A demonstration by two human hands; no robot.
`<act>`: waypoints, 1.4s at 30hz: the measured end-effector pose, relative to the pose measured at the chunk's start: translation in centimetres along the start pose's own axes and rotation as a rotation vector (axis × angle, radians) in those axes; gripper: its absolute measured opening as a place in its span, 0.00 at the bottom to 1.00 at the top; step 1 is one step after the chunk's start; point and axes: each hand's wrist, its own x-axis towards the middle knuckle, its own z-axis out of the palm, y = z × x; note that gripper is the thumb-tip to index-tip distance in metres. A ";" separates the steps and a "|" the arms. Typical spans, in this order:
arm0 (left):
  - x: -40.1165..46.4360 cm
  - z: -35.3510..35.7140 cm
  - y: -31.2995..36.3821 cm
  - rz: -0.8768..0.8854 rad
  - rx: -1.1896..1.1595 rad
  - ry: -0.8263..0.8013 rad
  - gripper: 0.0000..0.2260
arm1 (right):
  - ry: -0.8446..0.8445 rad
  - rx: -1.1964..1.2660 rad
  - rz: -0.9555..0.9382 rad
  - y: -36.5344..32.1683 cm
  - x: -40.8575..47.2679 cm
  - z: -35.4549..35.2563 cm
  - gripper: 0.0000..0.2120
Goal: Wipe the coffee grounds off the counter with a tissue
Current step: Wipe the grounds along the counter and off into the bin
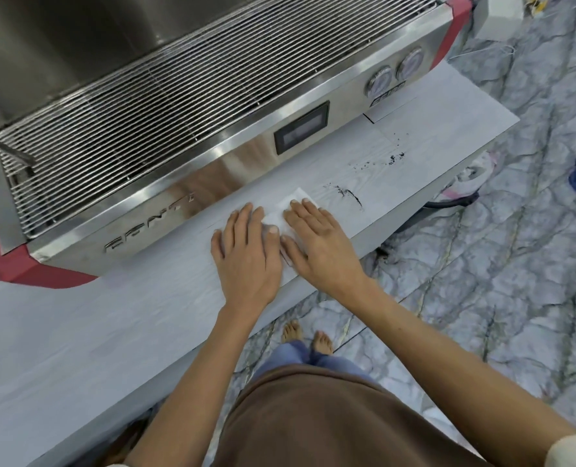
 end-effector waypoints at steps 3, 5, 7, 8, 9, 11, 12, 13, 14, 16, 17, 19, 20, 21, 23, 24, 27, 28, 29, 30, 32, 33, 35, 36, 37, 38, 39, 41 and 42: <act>0.4 -0.2 -0.1 0.022 -0.012 -0.026 0.24 | 0.010 -0.040 0.019 -0.2 0.3 0.5 0.20; 0.6 -0.2 -0.3 0.040 0.004 -0.044 0.25 | 0.023 -0.049 0.023 -0.4 0.4 0.7 0.20; 0.9 0.0 -0.5 0.067 0.039 -0.052 0.25 | 0.029 -0.063 0.038 -0.4 0.3 0.7 0.21; 1.0 0.0 -0.6 0.079 0.052 -0.056 0.25 | 0.027 -0.076 0.051 -0.4 0.3 0.7 0.21; 1.1 0.0 -0.6 0.090 0.062 -0.062 0.25 | 0.024 -0.089 0.061 -0.3 0.3 0.6 0.22; 1.2 0.1 -0.7 0.109 0.082 -0.073 0.25 | 0.025 -0.102 0.068 0.1 0.3 0.5 0.22; 1.2 0.1 -0.8 0.116 0.095 -0.078 0.25 | 0.027 -0.104 0.070 0.3 0.4 0.4 0.21; 1.1 0.1 -0.9 0.124 0.108 -0.084 0.25 | 0.028 -0.107 0.076 0.5 0.4 0.3 0.21; 1.1 0.1 -0.9 0.131 0.121 -0.088 0.26 | 0.028 -0.107 0.085 0.8 0.6 0.1 0.20; 1.1 0.2 -1.0 0.141 0.143 -0.096 0.27 | 0.028 -0.089 0.108 1.4 0.8 -0.1 0.20; 1.0 0.3 -1.1 0.141 0.152 -0.098 0.27 | 0.027 -0.074 0.118 1.6 0.9 -0.2 0.20; 1.0 0.3 -1.0 0.139 0.161 -0.103 0.28 | 0.024 -0.049 0.134 2.1 1.1 -0.4 0.19; 1.0 0.2 -1.0 0.139 0.161 -0.104 0.28 | 0.028 -0.042 0.140 2.4 1.2 -0.5 0.19; 1.0 0.3 -1.0 0.141 0.161 -0.102 0.28 | 0.034 -0.036 0.149 2.6 1.3 -0.5 0.19; 0.9 0.3 -0.9 0.141 0.153 -0.094 0.28 | 0.047 -0.031 0.166 3.2 1.6 -0.6 0.19; 0.9 0.3 -0.8 0.136 0.147 -0.091 0.28 | 0.057 -0.031 0.176 3.5 1.7 -0.7 0.20; 0.8 0.5 -0.2 0.117 0.134 -0.094 0.28 | 0.089 -0.029 0.207 4.4 1.9 -1.0 0.21; 0.7 0.6 0.1 0.115 0.128 -0.101 0.28 | 0.094 -0.032 0.218 4.7 2.0 -1.2 0.21; 0.7 0.7 0.4 0.118 0.120 -0.106 0.28 | 0.093 -0.036 0.226 5.0 2.0 -1.4 0.22; 0.6 0.8 0.8 0.123 0.113 -0.108 0.28 | 0.091 -0.038 0.233 5.4 2.1 -1.6 0.22; 0.6 1.0 1.2 0.129 0.109 -0.114 0.28 | 0.091 -0.030 0.247 5.9 2.3 -2.0 0.21; 0.7 1.1 1.4 0.124 0.104 -0.119 0.28 | 0.095 -0.020 0.256 6.0 2.3 -2.2 0.21; 0.9 1.3 1.7 0.109 0.089 -0.128 0.28 | 0.119 0.001 0.263 5.9 2.3 -2.7 0.20; 0.9 1.3 1.9 0.102 0.082 -0.129 0.28 | 0.134 0.008 0.253 5.6 2.2 -2.9 0.20; 0.9 1.3 1.9 0.096 0.075 -0.127 0.28 | 0.143 0.015 0.231 5.2 1.9 -3.1 0.20; 1.0 1.3 2.0 0.091 0.066 -0.123 0.28 | 0.142 0.023 0.203 4.7 1.6 -3.1 0.19; 1.0 1.2 2.0 0.087 0.054 -0.117 0.28 | 0.131 0.031 0.170 4.1 1.1 -3.1 0.20; 0.9 1.1 2.1 0.078 0.010 -0.103 0.28 | 0.089 0.037 0.109 2.9 0.4 -2.7 0.21; 0.9 1.0 2.1 0.070 -0.022 -0.095 0.28 | 0.062 0.034 0.082 2.5 0.0 -2.4 0.21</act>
